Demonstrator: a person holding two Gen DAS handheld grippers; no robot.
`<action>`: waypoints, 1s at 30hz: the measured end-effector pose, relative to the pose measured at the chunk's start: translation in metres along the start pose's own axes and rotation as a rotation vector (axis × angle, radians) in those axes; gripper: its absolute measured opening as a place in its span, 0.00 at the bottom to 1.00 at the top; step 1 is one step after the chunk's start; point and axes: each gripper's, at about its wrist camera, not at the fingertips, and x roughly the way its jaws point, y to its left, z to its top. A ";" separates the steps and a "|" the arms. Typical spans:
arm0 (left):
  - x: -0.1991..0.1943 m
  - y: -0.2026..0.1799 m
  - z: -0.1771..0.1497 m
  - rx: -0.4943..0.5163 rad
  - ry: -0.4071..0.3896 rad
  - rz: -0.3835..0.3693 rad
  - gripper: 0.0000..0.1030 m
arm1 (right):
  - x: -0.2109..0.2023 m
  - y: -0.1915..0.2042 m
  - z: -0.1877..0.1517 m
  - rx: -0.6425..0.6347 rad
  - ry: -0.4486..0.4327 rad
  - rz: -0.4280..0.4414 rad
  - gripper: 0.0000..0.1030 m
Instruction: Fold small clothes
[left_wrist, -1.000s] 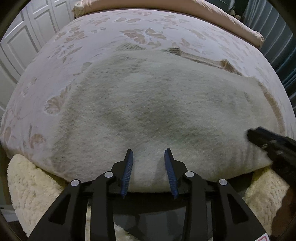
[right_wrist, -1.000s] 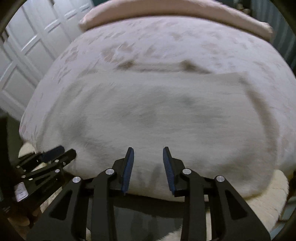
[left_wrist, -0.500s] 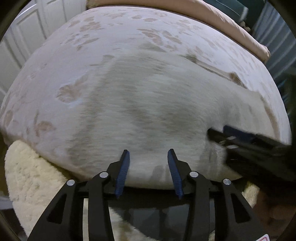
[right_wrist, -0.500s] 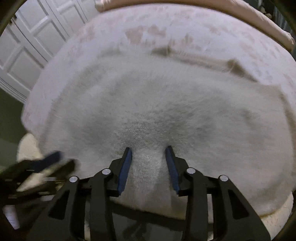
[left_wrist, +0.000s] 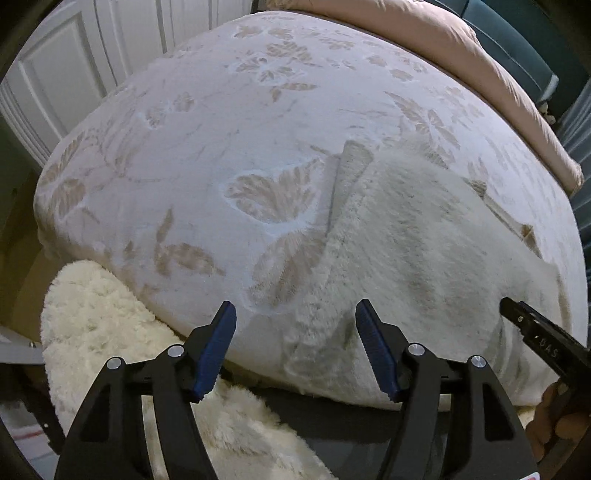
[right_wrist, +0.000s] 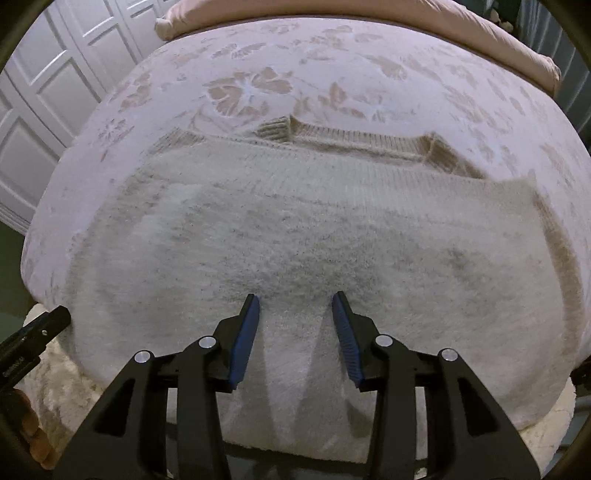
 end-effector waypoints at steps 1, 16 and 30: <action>0.002 -0.001 0.000 0.007 0.001 0.008 0.63 | -0.002 0.000 0.001 0.000 -0.008 0.005 0.39; 0.017 -0.008 -0.001 0.003 0.034 -0.019 0.68 | 0.033 0.036 0.039 -0.146 -0.021 -0.020 0.52; 0.040 -0.024 0.001 -0.004 0.059 -0.040 0.81 | -0.063 -0.198 -0.013 0.326 -0.161 -0.305 0.51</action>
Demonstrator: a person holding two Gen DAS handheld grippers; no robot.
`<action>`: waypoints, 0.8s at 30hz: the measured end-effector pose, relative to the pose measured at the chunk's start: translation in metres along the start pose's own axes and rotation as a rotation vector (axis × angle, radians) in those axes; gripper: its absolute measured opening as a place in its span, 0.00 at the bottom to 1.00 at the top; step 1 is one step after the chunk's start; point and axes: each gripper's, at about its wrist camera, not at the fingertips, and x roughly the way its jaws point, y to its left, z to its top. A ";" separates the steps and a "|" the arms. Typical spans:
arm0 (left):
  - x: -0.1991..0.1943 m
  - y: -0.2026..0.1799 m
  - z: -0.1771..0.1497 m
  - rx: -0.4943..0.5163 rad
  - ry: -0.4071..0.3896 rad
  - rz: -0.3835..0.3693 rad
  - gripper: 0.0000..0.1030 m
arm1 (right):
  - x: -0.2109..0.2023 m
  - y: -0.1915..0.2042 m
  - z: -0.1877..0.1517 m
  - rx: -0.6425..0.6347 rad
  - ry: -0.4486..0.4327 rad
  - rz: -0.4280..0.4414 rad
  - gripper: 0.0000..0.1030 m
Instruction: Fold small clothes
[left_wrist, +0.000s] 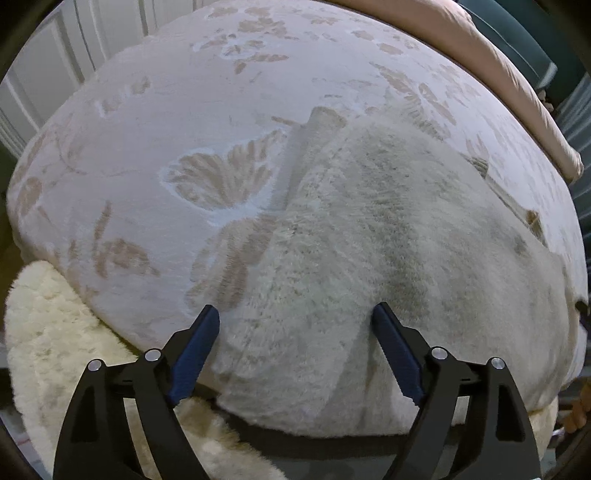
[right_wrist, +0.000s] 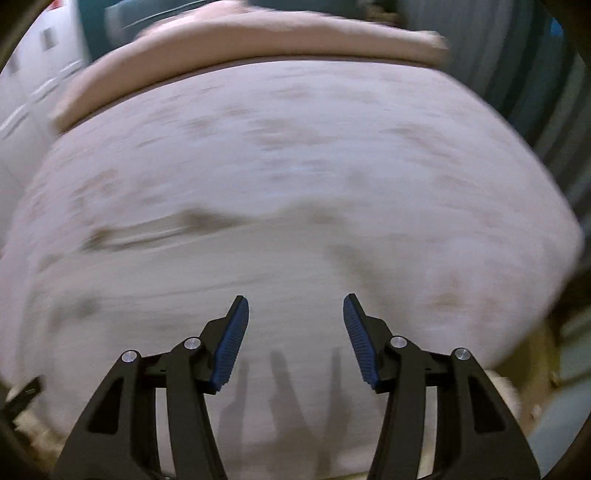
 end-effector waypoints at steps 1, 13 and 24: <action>0.002 0.001 0.000 -0.008 0.003 -0.001 0.82 | 0.005 -0.017 0.004 0.026 0.001 -0.023 0.53; -0.001 -0.016 0.009 0.036 -0.010 0.077 0.83 | 0.026 -0.013 0.038 -0.009 -0.056 0.168 0.07; 0.009 -0.020 0.017 0.006 -0.010 0.072 0.85 | 0.049 -0.004 0.029 -0.016 -0.006 0.023 0.14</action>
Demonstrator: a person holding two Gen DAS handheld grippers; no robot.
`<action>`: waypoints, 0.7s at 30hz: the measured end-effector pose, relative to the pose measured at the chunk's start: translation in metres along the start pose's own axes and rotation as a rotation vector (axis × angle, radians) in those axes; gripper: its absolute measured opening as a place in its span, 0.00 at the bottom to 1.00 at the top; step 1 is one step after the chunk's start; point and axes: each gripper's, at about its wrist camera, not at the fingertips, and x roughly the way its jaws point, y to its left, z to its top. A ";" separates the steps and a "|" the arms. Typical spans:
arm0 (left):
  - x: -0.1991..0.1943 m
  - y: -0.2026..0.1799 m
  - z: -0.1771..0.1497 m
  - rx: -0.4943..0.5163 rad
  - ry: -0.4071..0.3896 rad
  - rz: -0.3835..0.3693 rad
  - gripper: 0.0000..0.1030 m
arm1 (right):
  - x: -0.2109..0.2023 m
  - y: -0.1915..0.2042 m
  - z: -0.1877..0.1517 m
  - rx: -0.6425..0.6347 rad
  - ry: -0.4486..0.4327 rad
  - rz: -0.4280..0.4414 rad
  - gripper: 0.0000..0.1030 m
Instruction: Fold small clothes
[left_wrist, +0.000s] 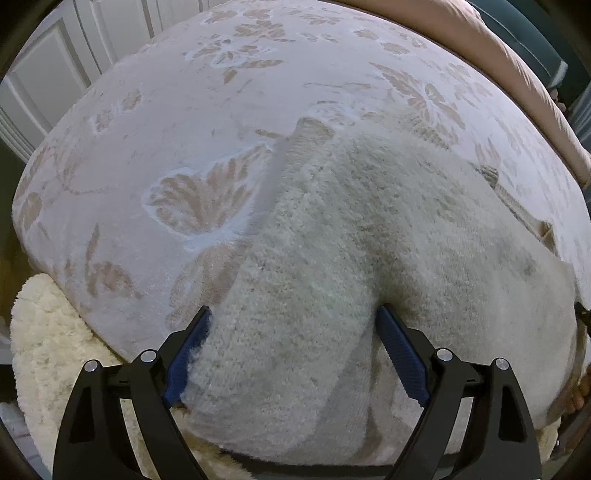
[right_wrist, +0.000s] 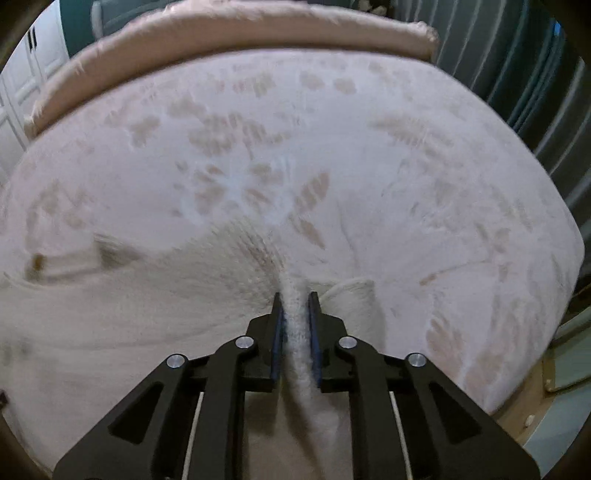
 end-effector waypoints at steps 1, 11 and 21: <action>0.001 0.001 0.000 -0.002 -0.004 -0.008 0.85 | -0.014 0.005 -0.002 0.011 -0.019 0.019 0.15; -0.002 0.009 0.005 -0.071 0.000 -0.145 0.78 | -0.046 0.136 -0.096 -0.243 0.200 0.385 0.21; -0.060 -0.032 0.016 0.065 -0.089 -0.323 0.11 | -0.037 0.145 -0.098 -0.306 0.167 0.368 0.27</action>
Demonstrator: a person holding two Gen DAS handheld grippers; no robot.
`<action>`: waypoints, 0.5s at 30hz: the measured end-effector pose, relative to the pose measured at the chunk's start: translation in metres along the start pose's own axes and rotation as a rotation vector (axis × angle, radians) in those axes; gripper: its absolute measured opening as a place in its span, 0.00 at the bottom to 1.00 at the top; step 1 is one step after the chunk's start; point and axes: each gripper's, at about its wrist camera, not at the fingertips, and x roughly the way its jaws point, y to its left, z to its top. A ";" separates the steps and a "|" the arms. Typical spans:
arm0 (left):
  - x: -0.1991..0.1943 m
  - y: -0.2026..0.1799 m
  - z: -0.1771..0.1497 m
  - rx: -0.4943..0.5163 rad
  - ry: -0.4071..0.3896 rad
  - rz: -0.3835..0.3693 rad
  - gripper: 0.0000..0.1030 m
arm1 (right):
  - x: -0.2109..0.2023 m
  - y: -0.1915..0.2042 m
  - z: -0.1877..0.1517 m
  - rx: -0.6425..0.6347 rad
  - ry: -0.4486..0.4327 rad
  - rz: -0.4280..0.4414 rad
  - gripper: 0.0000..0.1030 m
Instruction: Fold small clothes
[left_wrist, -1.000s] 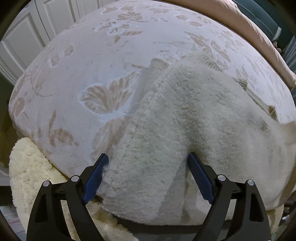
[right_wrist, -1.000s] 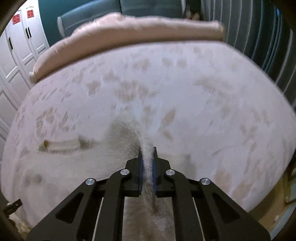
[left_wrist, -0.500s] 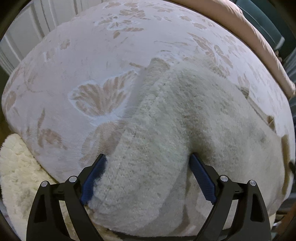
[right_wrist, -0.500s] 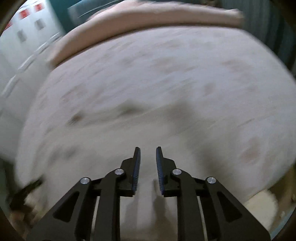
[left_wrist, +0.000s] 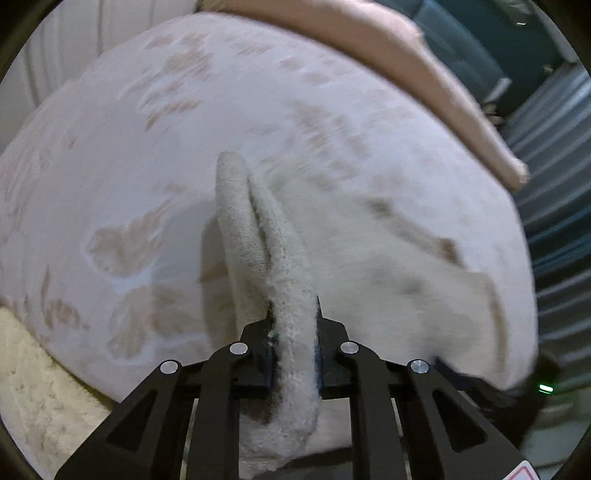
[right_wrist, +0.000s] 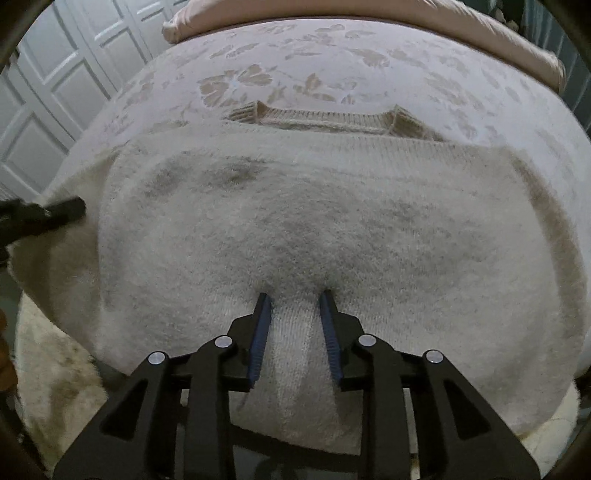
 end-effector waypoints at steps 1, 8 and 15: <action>-0.011 -0.016 0.001 0.043 -0.022 -0.028 0.11 | -0.002 -0.004 0.000 0.029 0.000 0.029 0.29; -0.030 -0.141 -0.010 0.337 -0.040 -0.208 0.10 | -0.027 -0.042 -0.009 0.240 -0.030 0.167 0.34; 0.047 -0.229 -0.054 0.494 0.134 -0.257 0.10 | -0.063 -0.119 -0.042 0.388 -0.090 0.061 0.34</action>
